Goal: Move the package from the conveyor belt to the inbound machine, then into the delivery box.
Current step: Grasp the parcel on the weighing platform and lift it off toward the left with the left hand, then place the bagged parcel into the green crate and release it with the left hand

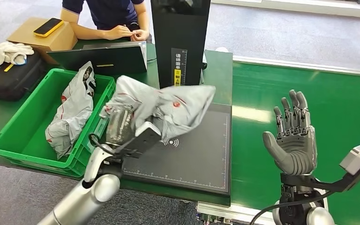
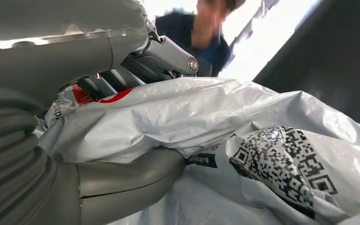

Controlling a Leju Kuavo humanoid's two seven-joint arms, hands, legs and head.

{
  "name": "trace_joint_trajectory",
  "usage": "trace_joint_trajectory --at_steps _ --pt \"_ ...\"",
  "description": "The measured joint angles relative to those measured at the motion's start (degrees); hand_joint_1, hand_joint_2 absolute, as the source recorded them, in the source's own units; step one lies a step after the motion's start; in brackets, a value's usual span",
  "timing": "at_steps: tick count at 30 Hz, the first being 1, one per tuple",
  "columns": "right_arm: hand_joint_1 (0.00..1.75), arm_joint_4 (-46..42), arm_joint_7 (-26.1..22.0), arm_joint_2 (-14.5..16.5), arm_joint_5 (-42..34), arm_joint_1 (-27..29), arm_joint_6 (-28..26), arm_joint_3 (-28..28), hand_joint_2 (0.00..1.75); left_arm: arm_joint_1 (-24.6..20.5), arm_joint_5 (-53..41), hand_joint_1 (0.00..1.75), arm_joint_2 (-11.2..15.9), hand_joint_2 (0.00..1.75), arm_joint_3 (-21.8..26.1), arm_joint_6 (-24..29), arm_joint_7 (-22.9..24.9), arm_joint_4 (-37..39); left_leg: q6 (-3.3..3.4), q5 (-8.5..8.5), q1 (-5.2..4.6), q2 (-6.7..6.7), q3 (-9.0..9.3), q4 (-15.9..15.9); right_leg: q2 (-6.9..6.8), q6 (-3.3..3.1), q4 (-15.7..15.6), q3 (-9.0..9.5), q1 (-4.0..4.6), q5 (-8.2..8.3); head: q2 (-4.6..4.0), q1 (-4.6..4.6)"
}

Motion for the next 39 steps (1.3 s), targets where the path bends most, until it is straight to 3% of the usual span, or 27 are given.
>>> trace_joint_trajectory --at_steps 9,16,21,27,39 --pt "0.00 -0.09 -0.28 -0.01 -1.50 0.31 -1.37 -1.10 1.75 -1.62 4.15 1.75 3.60 1.75 11.93 9.94 -3.18 -16.57 -0.02 0.02 0.02 0.00 0.01 0.00 0.00 0.00 0.02 0.02 0.01 0.00 0.01 0.01" --pt "0.00 -0.66 -0.38 -0.01 -1.99 0.82 -2.56 -1.34 1.75 -5.49 7.86 1.75 6.14 1.75 22.16 11.21 -3.36 -17.79 -0.02 0.03 0.02 0.03 0.04 0.00 0.02 0.00 0.02 0.02 0.01 0.01 -0.01 0.01" --pt "0.00 -1.87 -0.39 -0.01 -2.24 1.52 -3.05 -1.44 1.75 -7.08 10.22 1.75 8.05 1.75 28.43 9.95 -3.34 -12.93 -0.04 0.03 0.03 0.04 0.04 0.00 0.03 -0.01 0.03 0.02 0.01 0.00 0.00 0.00" --pt "0.00 -2.04 -0.09 -0.08 -3.10 0.80 -3.29 -1.37 1.75 -9.68 11.02 1.75 9.54 1.75 33.03 8.51 -2.44 -0.96 -0.04 0.04 0.03 0.05 0.04 0.00 0.05 -0.01 0.04 0.02 0.01 0.00 0.00 0.01" --pt "0.00 -1.71 0.71 -0.90 -4.30 -0.80 -3.92 -0.77 1.75 -12.68 4.18 1.75 9.18 1.75 34.11 8.86 0.30 21.77 -0.04 0.04 0.02 0.05 0.00 0.00 0.05 -0.01 0.02 -0.02 -0.01 0.00 0.01 0.01"
